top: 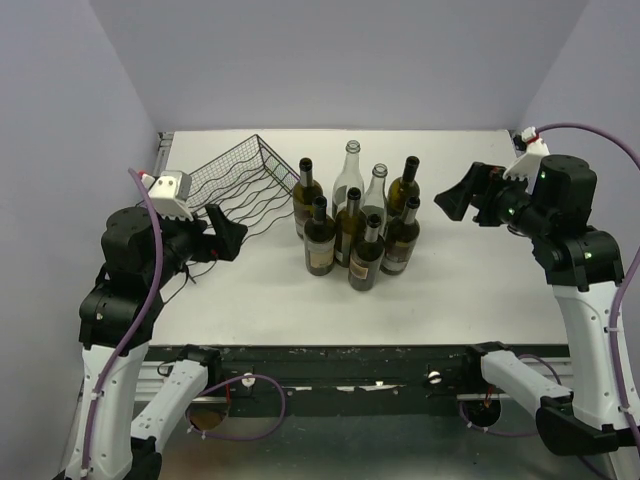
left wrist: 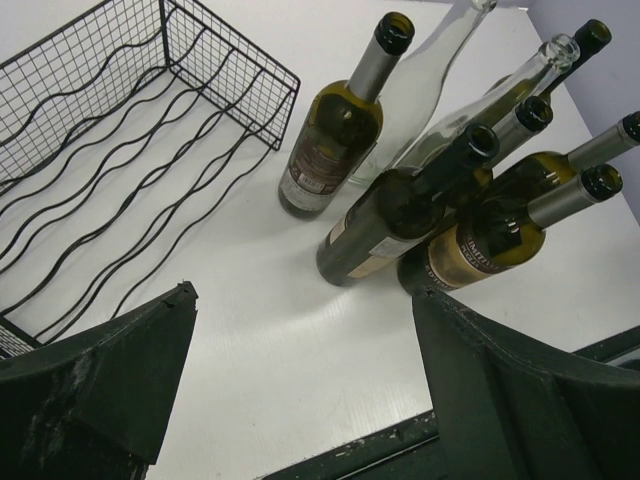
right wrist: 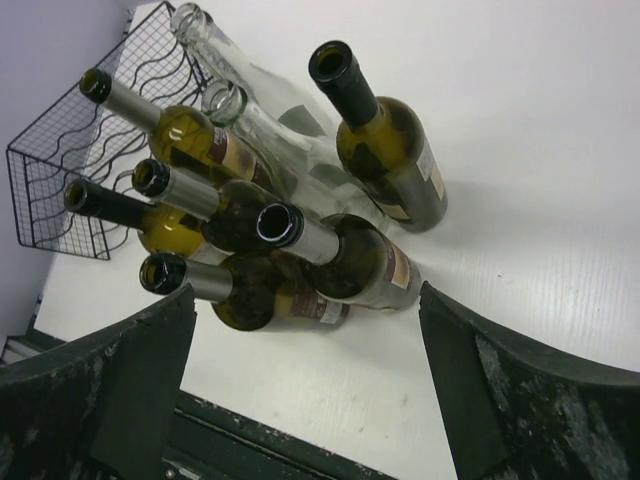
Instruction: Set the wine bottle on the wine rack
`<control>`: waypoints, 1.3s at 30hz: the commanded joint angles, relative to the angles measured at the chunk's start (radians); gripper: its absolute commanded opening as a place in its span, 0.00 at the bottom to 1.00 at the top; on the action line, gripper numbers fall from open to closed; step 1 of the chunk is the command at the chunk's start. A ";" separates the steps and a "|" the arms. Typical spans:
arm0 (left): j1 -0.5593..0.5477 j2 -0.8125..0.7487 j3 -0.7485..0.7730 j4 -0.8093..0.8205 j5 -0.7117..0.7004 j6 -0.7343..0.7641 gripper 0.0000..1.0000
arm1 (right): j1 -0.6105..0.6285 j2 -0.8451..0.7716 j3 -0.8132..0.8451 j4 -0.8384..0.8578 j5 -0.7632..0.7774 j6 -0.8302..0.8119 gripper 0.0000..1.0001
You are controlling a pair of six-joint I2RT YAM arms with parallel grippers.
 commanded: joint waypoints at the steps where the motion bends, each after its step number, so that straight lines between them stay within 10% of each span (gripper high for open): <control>1: 0.005 -0.053 -0.049 0.055 0.059 -0.001 0.99 | -0.005 -0.015 -0.024 -0.080 -0.070 -0.074 1.00; 13: 0.005 -0.155 -0.150 0.089 0.288 0.061 0.99 | -0.005 -0.025 0.045 -0.026 -0.369 -0.011 1.00; 26: 0.005 -0.152 -0.156 0.105 0.282 0.044 0.99 | 0.010 0.187 0.287 0.025 -0.309 -0.046 0.95; 39: 0.005 -0.133 -0.153 0.097 0.220 0.039 0.99 | 0.563 0.474 0.480 0.029 0.169 -0.069 0.97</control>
